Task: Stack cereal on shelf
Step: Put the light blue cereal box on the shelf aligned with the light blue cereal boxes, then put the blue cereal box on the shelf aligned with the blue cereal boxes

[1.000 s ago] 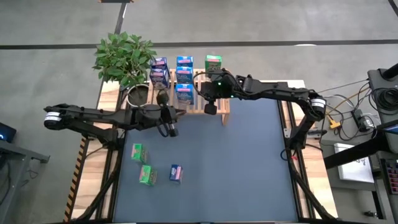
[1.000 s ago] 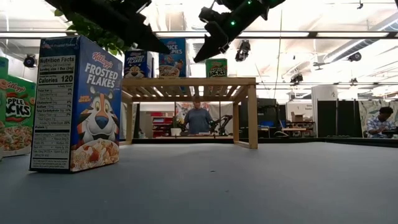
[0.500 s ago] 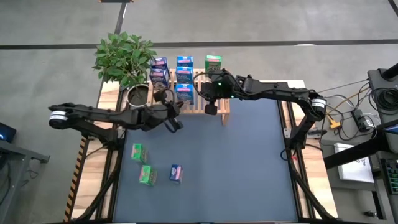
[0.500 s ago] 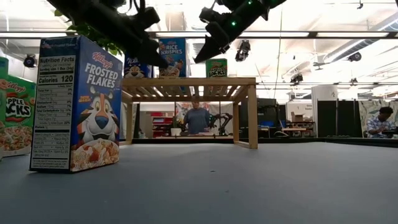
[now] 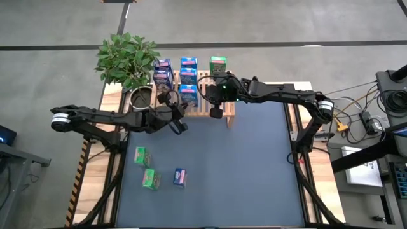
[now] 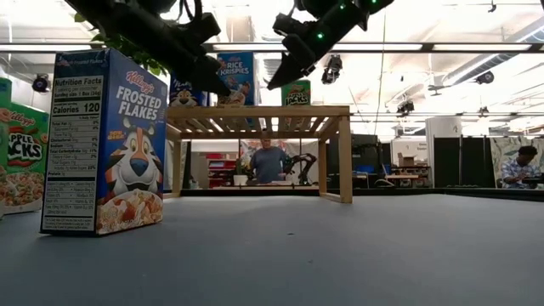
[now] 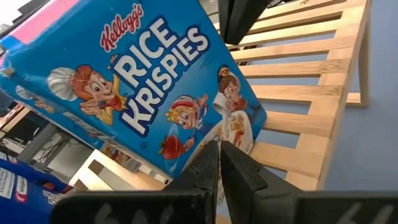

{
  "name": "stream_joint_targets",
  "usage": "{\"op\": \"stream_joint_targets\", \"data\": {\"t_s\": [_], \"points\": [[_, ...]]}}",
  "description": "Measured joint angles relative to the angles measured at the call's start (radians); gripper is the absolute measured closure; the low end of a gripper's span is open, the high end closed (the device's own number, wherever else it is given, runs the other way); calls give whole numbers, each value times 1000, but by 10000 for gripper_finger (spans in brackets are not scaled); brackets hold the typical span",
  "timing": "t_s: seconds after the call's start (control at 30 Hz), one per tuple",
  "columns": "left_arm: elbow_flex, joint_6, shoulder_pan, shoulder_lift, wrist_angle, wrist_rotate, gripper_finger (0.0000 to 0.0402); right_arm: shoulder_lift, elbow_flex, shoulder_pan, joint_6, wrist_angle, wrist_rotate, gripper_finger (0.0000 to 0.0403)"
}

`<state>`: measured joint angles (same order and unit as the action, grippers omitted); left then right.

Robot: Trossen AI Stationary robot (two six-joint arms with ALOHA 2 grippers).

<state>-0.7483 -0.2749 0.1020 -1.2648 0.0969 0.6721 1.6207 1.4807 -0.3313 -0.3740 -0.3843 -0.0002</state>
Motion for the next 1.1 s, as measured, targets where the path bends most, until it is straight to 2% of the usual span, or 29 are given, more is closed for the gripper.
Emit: {"op": "stream_joint_targets", "data": {"t_s": [0.3,0.47,0.7,0.93,1.1], "points": [[0,0,-2,2,26,0,401,0,-6,0,0,-1,0,394],[-33,39,-56,23,2,0,402,-12,-6,4,-3,-28,1,394],[-169,112,-237,35,-252,-2,402,-60,-8,48,-12,-71,0,394],[-309,332,-424,31,-567,-3,402,-96,-10,156,-11,-178,-8,394],[-371,505,-532,32,-680,-3,402,-93,-17,257,-2,-190,-144,394]]}}
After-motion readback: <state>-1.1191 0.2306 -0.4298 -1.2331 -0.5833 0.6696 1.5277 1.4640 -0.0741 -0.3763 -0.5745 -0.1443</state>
